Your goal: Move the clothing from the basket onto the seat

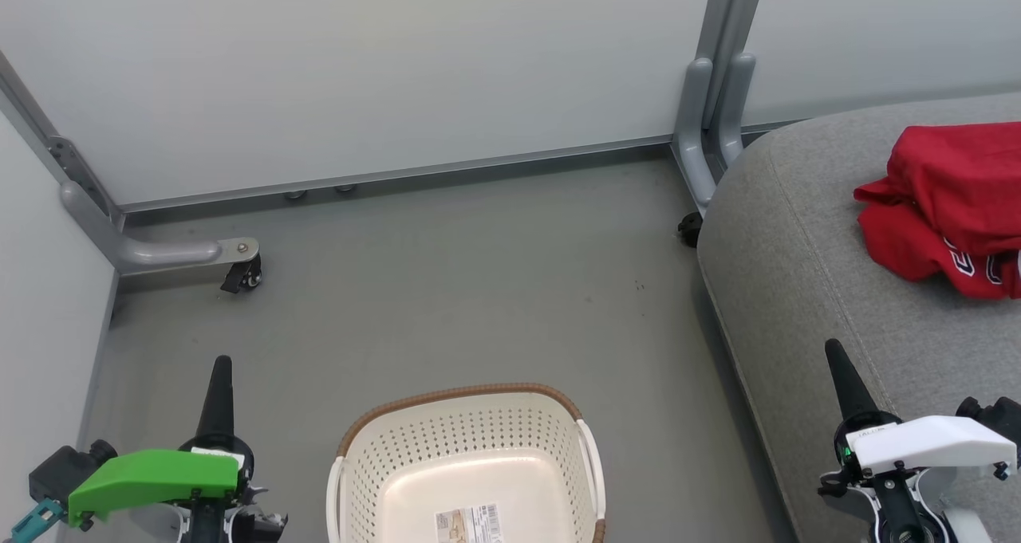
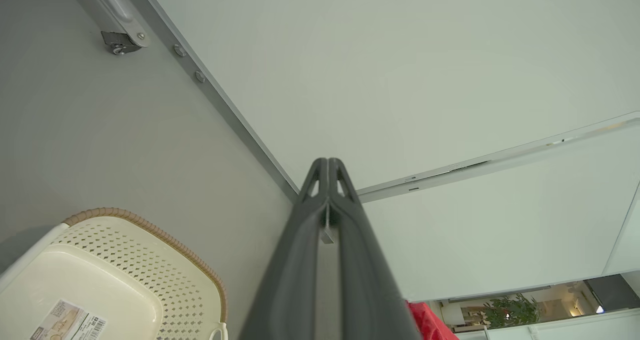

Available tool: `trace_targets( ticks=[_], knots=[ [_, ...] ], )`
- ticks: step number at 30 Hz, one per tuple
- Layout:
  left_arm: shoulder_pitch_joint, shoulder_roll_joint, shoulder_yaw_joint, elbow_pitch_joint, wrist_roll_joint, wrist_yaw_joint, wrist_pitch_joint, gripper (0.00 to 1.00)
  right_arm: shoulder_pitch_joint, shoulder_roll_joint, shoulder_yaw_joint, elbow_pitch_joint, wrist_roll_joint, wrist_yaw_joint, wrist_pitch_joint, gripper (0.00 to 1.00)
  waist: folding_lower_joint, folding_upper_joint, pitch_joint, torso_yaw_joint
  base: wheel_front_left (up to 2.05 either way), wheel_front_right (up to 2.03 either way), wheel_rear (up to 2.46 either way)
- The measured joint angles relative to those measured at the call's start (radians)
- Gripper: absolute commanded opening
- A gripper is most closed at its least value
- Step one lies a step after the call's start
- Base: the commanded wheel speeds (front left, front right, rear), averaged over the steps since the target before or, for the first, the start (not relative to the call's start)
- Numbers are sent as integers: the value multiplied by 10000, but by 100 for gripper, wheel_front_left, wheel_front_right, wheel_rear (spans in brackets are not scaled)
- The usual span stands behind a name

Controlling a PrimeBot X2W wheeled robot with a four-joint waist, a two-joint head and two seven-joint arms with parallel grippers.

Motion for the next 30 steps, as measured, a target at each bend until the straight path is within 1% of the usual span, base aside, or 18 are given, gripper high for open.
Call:
trace_targets(
  ticks=[30],
  knots=[
    [-172, -61, 320, -86, -2364, -86, 656, 0, -193, -21, -219, 81, 2568, -2, 665, 0, 0, 0, 31, -218, 0, 0, 0]
  ],
)
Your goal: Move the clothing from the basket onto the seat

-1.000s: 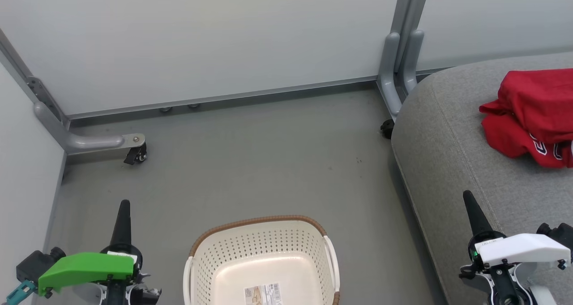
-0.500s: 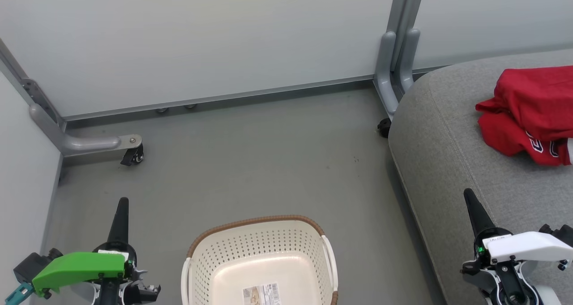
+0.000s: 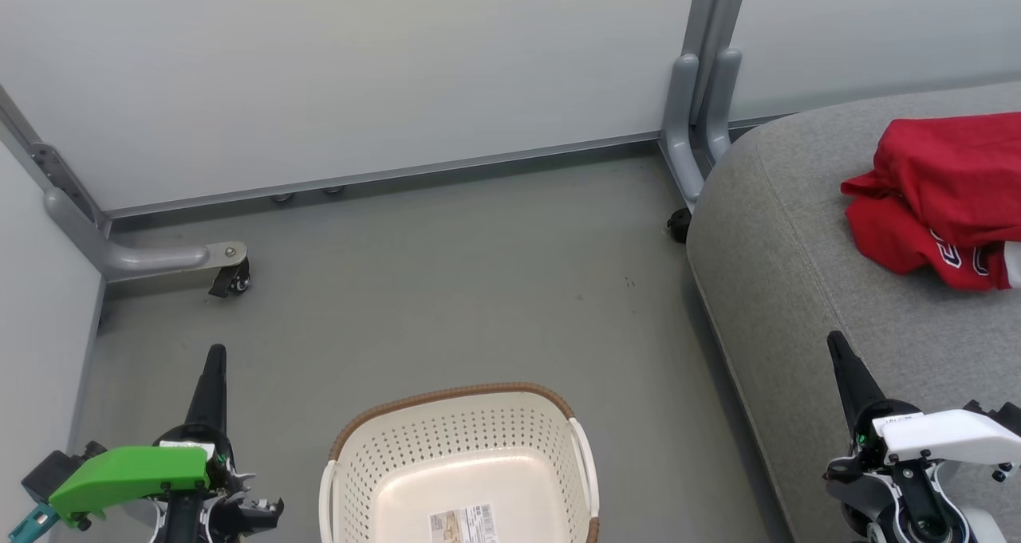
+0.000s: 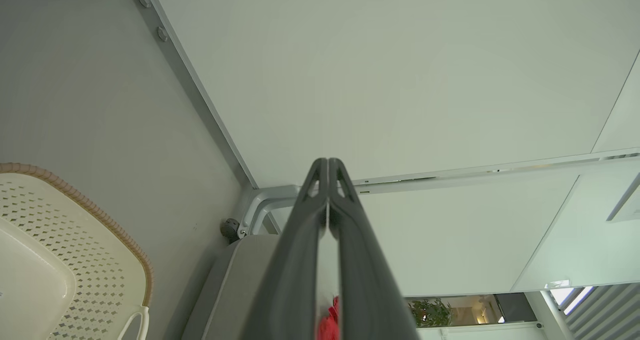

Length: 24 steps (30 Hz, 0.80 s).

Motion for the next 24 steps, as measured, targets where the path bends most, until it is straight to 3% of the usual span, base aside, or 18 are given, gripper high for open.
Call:
trace_targets(
  ticks=[24],
  knots=[
    [-99, -38, 182, -63, -1327, -56, 345, 0, -104, -12, -119, 50, 1423, -2, 351, 0, 0, 0, 21, -145, 0, 0, 0]
  ],
)
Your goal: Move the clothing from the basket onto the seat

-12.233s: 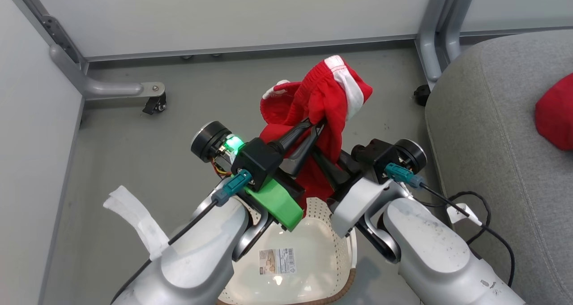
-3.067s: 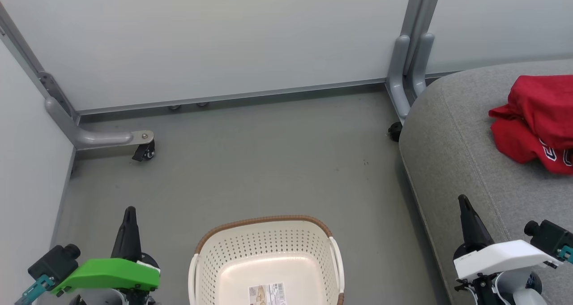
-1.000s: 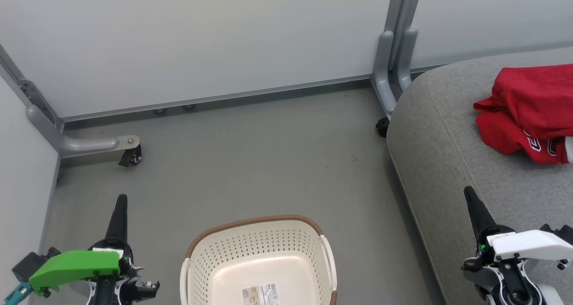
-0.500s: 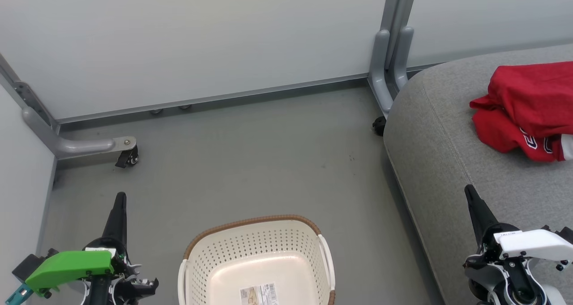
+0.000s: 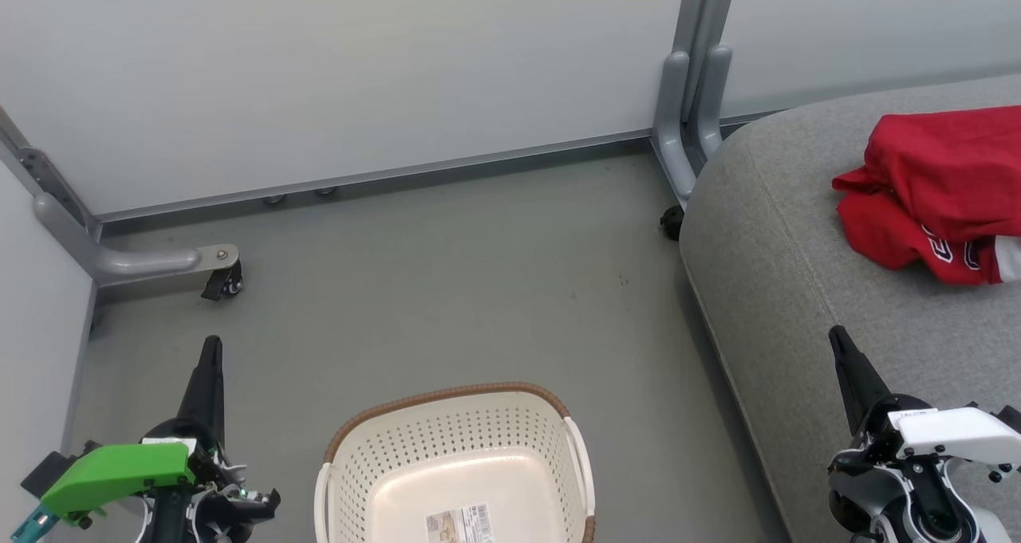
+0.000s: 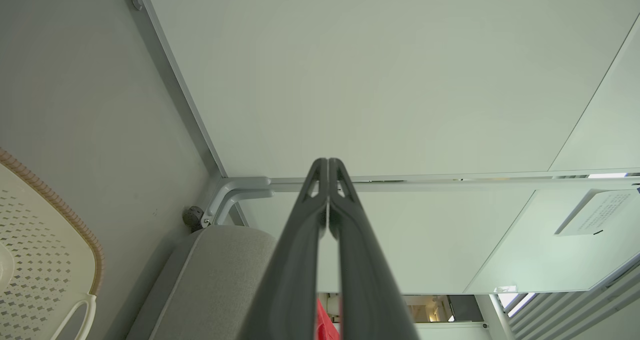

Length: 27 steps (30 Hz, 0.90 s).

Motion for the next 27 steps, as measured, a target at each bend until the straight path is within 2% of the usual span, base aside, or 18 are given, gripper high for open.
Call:
trace_targets(
  ticks=[27],
  knots=[
    [0, -2, 0, 0, 0, 0, 0, 0, -2, 0, 0, 0, 0, -2, 0, 0, 0, 0, 0, 0, 0, 0, 0]
  ],
)
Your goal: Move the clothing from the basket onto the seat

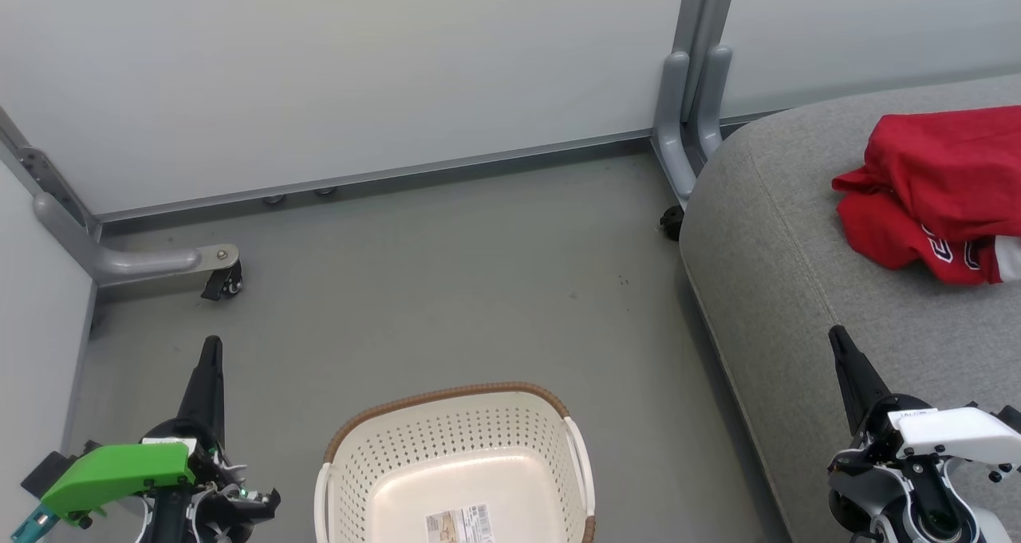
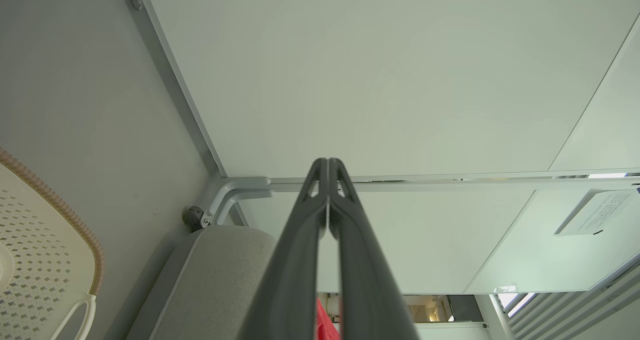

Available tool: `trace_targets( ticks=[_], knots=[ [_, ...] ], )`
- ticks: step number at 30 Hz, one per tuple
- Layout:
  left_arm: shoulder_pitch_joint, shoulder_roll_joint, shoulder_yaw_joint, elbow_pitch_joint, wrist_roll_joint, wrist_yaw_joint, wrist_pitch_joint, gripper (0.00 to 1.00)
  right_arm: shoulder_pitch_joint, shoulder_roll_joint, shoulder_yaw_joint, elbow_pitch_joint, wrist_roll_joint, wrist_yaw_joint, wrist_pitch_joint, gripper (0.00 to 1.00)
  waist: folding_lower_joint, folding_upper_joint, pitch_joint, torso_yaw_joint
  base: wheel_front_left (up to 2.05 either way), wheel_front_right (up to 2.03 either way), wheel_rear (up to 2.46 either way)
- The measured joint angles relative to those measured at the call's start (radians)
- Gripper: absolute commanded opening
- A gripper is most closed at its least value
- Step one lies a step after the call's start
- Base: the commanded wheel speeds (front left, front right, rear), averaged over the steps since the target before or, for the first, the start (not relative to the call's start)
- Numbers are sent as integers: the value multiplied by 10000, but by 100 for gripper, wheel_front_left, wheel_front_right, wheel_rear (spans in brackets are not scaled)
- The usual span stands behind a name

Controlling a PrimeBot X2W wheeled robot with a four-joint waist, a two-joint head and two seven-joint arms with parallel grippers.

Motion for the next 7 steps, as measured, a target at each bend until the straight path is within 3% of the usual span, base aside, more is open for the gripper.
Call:
trace_targets(
  ticks=[7],
  knots=[
    [0, 0, 0, 0, 0, 0, 0, 0, 0, 0, 0, 0, 0, 0, 0, 0, 0, 0, 0, 0, 0, 0, 0]
  ],
)
